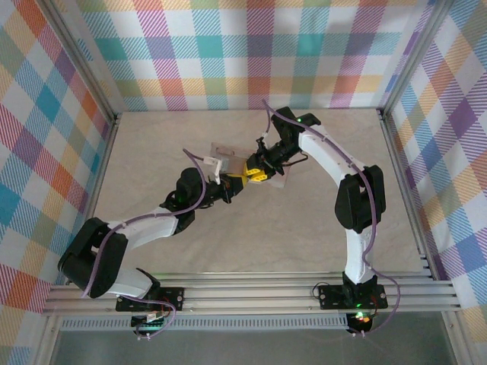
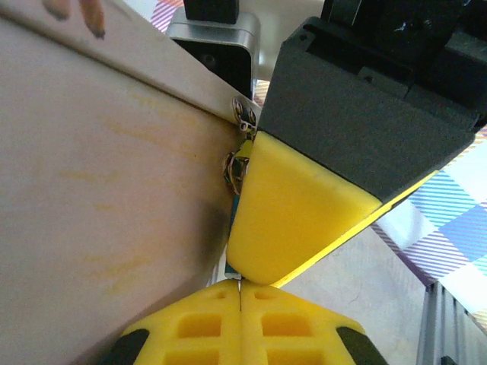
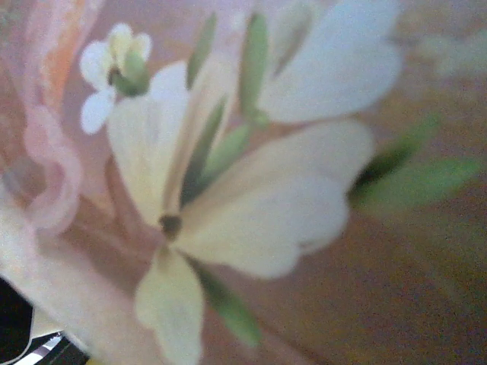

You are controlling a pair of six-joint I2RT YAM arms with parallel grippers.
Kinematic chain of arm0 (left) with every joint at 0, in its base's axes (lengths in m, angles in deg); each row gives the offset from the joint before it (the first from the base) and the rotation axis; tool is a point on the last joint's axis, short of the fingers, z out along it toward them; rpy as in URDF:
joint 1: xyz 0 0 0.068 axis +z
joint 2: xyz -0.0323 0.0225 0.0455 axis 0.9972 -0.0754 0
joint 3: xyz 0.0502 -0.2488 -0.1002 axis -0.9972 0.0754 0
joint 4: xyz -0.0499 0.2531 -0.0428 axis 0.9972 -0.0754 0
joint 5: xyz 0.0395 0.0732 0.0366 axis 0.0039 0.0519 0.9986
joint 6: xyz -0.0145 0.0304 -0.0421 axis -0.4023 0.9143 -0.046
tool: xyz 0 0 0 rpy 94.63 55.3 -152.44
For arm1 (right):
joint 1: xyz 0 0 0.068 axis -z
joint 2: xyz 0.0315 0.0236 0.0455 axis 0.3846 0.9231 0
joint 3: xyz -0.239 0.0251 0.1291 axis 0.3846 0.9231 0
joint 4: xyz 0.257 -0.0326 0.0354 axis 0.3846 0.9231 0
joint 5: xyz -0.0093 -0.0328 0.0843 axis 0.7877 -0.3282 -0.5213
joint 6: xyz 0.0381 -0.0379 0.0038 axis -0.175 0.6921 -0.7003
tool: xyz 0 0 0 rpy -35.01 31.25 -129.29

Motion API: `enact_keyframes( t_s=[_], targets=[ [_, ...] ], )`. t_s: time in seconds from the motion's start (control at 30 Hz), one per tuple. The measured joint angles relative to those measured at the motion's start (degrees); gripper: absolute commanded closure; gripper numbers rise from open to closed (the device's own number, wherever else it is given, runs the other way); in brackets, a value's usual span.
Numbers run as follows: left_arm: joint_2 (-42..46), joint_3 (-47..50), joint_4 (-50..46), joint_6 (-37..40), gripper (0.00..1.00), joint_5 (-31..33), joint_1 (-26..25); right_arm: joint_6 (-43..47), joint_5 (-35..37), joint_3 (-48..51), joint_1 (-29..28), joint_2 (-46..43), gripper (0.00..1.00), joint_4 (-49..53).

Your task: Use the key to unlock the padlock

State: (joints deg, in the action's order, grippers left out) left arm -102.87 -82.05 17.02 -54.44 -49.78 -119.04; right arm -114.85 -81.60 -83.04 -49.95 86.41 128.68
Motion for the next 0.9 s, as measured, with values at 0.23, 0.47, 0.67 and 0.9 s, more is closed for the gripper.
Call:
enact_keyframes(
  t_s=[0.23,0.47,0.67,0.9],
  targets=[
    [-0.5,1.6,3.6,-3.0,1.0,1.5,-0.2,-2.1,-0.5,1.1,0.0,-0.1,0.94,-2.3],
    [-3.9,4.6,11.4,-5.2,1.0,1.9,-0.6,-7.9,0.6,11.4,-0.2,-4.7,0.86,-14.1],
    [-6.4,6.4,16.7,-4.2,1.0,4.6,-1.0,-8.9,1.5,14.4,-0.7,-5.2,0.8,-19.6],
    [-13.0,7.7,23.8,-4.3,1.0,6.1,-2.4,-9.2,3.4,21.9,-0.7,-6.7,0.57,-30.0]
  ],
)
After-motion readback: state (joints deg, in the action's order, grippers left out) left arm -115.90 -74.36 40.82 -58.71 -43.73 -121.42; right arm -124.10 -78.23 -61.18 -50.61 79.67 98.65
